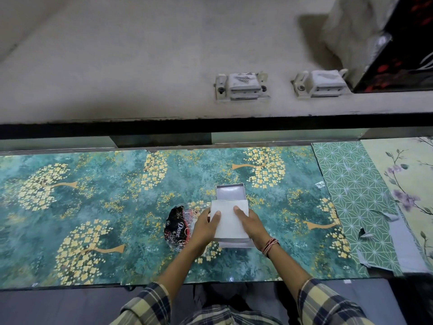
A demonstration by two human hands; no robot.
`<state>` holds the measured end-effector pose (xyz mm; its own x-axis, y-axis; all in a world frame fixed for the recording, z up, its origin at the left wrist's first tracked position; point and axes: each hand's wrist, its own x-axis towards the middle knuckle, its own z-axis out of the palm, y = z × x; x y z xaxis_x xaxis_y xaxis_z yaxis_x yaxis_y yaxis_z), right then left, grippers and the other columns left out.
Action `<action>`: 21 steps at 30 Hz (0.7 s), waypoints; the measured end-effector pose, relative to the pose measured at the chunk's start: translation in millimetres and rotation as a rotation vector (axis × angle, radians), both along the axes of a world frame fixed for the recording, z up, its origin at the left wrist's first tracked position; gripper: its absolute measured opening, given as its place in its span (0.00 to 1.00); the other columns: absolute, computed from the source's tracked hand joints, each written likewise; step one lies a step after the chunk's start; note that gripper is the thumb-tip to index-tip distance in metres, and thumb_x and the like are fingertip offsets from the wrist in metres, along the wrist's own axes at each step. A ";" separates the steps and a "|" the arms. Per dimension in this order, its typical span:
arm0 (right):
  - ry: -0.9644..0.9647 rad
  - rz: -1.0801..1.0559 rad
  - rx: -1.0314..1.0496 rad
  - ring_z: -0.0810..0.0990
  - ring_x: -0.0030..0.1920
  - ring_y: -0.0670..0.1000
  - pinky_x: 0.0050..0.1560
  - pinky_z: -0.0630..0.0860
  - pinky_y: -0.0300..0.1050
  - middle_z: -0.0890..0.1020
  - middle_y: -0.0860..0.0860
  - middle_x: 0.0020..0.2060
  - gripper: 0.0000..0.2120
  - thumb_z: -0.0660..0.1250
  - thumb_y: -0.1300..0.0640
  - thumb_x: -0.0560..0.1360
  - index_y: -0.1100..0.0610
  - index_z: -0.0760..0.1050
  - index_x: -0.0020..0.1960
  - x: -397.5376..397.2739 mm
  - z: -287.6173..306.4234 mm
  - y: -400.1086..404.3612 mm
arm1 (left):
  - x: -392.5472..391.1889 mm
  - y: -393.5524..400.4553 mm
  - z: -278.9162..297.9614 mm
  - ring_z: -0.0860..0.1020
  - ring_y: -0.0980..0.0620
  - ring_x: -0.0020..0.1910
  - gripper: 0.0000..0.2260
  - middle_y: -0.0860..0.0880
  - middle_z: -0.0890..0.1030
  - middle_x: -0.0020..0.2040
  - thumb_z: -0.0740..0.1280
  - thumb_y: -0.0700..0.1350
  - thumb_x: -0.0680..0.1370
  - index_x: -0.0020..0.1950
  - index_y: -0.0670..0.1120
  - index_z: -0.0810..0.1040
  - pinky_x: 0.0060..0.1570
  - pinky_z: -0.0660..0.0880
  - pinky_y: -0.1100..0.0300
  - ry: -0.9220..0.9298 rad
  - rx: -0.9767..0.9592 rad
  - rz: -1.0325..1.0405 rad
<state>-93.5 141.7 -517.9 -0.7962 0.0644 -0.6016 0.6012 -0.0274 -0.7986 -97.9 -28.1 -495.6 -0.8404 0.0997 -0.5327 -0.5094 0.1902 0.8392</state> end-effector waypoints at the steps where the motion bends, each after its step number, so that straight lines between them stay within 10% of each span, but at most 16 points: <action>1: 0.000 0.006 0.018 0.86 0.49 0.55 0.51 0.85 0.51 0.87 0.53 0.51 0.11 0.64 0.45 0.82 0.50 0.80 0.56 0.7 -1.0 0.9 | 0.6 0.6 0.2 0.83 0.49 0.53 0.11 0.48 0.82 0.58 0.62 0.51 0.84 0.65 0.50 0.74 0.45 0.81 0.56 -0.006 -0.003 -0.004; 6: 0.010 0.032 0.217 0.85 0.52 0.54 0.54 0.83 0.57 0.84 0.53 0.55 0.32 0.62 0.30 0.73 0.55 0.76 0.63 7.1 -19.4 6.5 | 4.9 4.1 -5.2 0.84 0.46 0.55 0.10 0.46 0.85 0.58 0.63 0.46 0.84 0.64 0.47 0.78 0.55 0.82 0.46 -0.039 0.008 -0.049; 13: 0.069 0.033 0.385 0.84 0.51 0.56 0.49 0.82 0.52 0.84 0.56 0.53 0.32 0.57 0.33 0.73 0.58 0.77 0.60 14.5 -22.7 7.6 | 5.5 12.6 -9.9 0.86 0.46 0.50 0.09 0.45 0.87 0.53 0.65 0.42 0.82 0.56 0.44 0.84 0.52 0.83 0.44 -0.041 -0.079 -0.028; 21: -0.105 0.177 0.588 0.66 0.70 0.64 0.69 0.67 0.58 0.70 0.62 0.67 0.26 0.58 0.42 0.82 0.60 0.70 0.69 14.3 -14.9 9.5 | 8.4 17.5 -14.5 0.85 0.48 0.46 0.06 0.45 0.87 0.49 0.69 0.39 0.79 0.50 0.46 0.85 0.48 0.83 0.50 -0.029 -0.181 0.027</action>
<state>-79.2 151.3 -532.9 -0.7633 0.2814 -0.5815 0.6330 0.5057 -0.5861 -89.5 -10.6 -510.1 -0.8257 -0.0226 -0.5636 -0.5395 0.3230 0.7775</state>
